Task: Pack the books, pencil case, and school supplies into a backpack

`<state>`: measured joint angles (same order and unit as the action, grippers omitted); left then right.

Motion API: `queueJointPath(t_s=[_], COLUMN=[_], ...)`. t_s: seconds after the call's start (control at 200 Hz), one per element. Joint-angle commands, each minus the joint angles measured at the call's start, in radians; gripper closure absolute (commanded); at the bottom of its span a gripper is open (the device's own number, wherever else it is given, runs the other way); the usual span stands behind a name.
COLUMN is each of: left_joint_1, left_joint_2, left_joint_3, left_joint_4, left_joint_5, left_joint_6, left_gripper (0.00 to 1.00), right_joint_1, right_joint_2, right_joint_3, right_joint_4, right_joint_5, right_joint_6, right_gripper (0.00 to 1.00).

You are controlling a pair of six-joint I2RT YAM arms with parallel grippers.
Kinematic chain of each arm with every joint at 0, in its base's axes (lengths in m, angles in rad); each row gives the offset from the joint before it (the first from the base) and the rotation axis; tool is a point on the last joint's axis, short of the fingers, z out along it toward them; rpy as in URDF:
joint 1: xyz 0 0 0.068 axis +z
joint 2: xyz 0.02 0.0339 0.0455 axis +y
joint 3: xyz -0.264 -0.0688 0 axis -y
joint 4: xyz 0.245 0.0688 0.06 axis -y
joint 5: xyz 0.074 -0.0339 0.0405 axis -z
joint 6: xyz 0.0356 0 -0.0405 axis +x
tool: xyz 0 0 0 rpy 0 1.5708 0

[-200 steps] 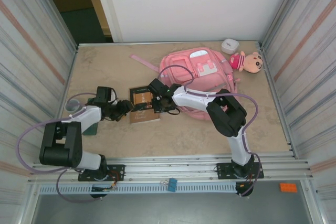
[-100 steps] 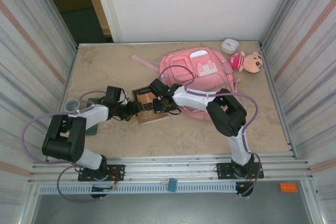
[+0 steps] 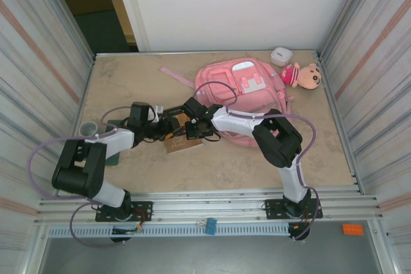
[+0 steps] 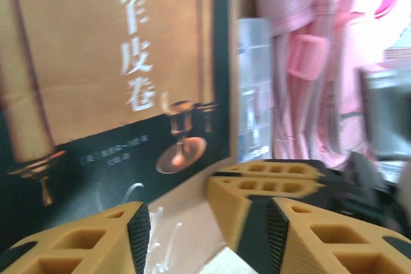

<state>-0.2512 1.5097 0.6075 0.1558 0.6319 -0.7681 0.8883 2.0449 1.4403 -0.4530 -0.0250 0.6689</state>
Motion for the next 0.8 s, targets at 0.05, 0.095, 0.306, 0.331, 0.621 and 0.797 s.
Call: queueJointPath(t_s=[0.05, 0.095, 0.306, 0.331, 0.621, 0.797], left_joint_1=[-0.012, -0.01, 0.026, 0.03, 0.036, 0.003], left_joint_2=[0.016, -0.012, -0.166, -0.176, -0.102, -0.049], left_joint_3=[0.003, 0.016, 0.031, 0.028, -0.002, 0.002], left_joint_4=[0.064, -0.012, -0.303, -0.325, -0.305, -0.181], left_joint_5=[0.022, -0.027, -0.216, -0.229, -0.208, -0.162], left_joint_6=[-0.033, -0.007, 0.081, 0.089, 0.099, 0.065], left_gripper=[0.46, 0.45, 0.45, 0.45, 0.49, 0.51], right_joint_1=[0.008, 0.008, 0.008, 0.008, 0.008, 0.008], right_joint_2=[-0.01, -0.012, -0.018, -0.018, -0.02, -0.019], right_joint_3=[-0.042, -0.045, -0.057, -0.059, -0.057, -0.061], right_joint_4=[-0.021, -0.022, -0.023, -0.024, -0.024, -0.013], right_joint_5=[-0.035, -0.032, -0.033, -0.033, -0.042, -0.062], right_joint_6=[0.002, 0.003, 0.001, 0.001, -0.002, -0.005], right_gripper=[0.97, 0.97, 0.99, 0.99, 1.0, 1.0])
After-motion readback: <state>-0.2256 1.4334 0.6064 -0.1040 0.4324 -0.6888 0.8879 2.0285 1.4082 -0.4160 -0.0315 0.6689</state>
